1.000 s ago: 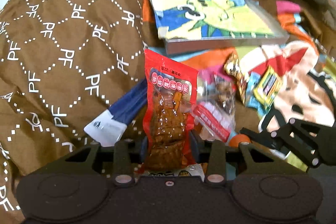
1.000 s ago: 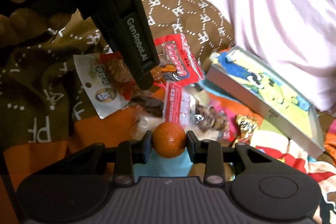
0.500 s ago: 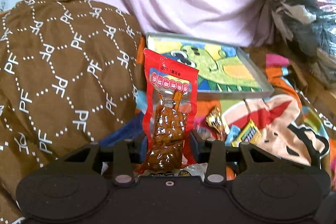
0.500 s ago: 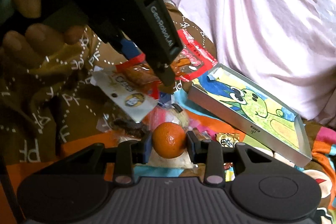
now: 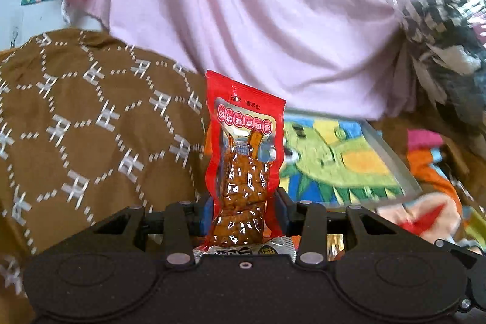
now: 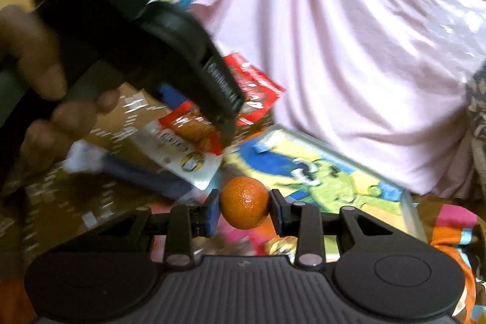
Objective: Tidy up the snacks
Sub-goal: 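Carry both snacks over the tray and release them inside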
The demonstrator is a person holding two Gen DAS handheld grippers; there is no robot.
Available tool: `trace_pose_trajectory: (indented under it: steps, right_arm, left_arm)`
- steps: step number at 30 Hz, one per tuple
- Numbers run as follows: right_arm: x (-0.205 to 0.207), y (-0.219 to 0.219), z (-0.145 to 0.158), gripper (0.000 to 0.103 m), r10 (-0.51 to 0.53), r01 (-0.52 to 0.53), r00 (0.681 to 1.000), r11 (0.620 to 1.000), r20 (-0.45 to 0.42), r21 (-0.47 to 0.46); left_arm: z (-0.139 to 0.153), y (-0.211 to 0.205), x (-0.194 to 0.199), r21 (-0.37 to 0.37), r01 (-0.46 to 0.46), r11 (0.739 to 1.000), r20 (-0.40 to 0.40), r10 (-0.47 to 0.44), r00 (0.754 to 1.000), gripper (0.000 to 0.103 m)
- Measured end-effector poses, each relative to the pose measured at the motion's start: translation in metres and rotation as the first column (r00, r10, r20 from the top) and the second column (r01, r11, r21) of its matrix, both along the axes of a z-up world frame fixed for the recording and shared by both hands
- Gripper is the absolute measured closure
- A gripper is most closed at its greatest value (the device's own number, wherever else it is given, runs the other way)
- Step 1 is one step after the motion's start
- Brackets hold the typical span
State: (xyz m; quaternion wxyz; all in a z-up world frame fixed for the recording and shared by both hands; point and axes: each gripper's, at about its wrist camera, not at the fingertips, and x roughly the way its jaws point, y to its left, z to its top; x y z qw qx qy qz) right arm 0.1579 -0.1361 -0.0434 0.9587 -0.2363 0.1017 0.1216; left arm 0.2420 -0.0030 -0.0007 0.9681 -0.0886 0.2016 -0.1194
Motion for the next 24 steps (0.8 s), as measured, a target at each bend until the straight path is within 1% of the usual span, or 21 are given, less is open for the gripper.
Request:
trace_pose_trajectory:
  steps: [5, 8, 10, 14, 15, 18, 20, 24]
  right_arm:
    - [0.042, -0.015, 0.01, 0.065, -0.086, 0.082, 0.995, 0.994, 0.054, 0.078]
    - [0.067, -0.02, 0.01, 0.065, -0.117, 0.11, 0.991, 0.989, 0.065, 0.099]
    - [0.08, -0.027, 0.01, 0.065, -0.135, 0.128, 0.989, 0.986, 0.061, 0.109]
    - [0.108, -0.033, 0.002, 0.064, -0.173, 0.168, 0.985, 0.976, 0.024, 0.141]
    - [0.116, -0.032, -0.001, 0.064, -0.179, 0.175, 0.984, 0.974, 0.013, 0.146]
    - [0.132, -0.034, -0.007, 0.065, -0.188, 0.191, 0.981, 0.968, -0.036, 0.163]
    - [0.137, -0.034, -0.012, 0.065, -0.19, 0.197, 0.98, 0.967, -0.058, 0.162]
    - [0.144, -0.036, -0.017, 0.065, -0.196, 0.21, 0.976, 0.962, -0.098, 0.175]
  left_arm:
    - [0.008, -0.009, 0.038, -0.074, -0.043, 0.996, 0.053, 0.047, 0.997, 0.06]
    - [0.006, -0.012, 0.065, -0.115, -0.055, 0.992, 0.056, 0.061, 0.997, 0.06]
    - [0.004, -0.016, 0.081, -0.12, -0.049, 0.992, 0.059, 0.057, 0.997, 0.06]
    - [-0.006, -0.022, 0.106, -0.111, -0.027, 0.993, 0.027, 0.031, 0.999, 0.06]
    - [-0.009, -0.023, 0.113, -0.11, -0.017, 0.994, 0.006, 0.017, 1.0, 0.06]
    - [-0.019, -0.023, 0.127, -0.131, -0.009, 0.991, -0.039, 0.004, 0.999, 0.06]
    - [-0.025, -0.021, 0.133, -0.134, -0.006, 0.991, -0.058, -0.002, 0.998, 0.06]
    - [-0.033, -0.022, 0.139, -0.128, 0.007, 0.992, -0.069, -0.016, 0.998, 0.06]
